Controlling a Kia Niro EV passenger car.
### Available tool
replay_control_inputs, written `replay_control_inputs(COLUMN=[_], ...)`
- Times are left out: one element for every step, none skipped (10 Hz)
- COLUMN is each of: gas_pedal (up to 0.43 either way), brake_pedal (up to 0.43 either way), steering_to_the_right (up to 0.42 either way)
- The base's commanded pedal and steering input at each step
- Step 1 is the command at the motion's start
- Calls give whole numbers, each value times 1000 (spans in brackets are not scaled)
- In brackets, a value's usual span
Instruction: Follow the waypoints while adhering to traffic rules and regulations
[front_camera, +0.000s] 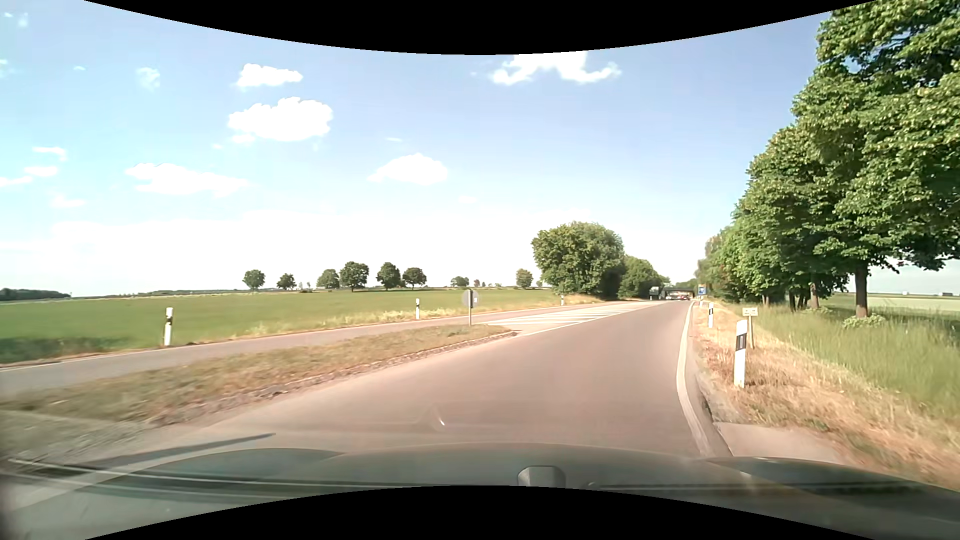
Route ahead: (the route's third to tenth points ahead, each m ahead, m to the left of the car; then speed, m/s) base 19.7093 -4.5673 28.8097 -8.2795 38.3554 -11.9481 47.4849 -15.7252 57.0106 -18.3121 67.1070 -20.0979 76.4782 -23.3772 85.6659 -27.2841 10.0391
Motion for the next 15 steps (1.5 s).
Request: replay_control_inputs(gas_pedal=[169,177,177,177,189,209,228,248,268,287,311,331,339,350,350], brake_pedal=[6,6,6,6,6,6,6,6,6,6,6,6,6,6,6], steering_to_the_right=[146,140,136,132,124,115,106,101,98,92,86,79,71,61,46])
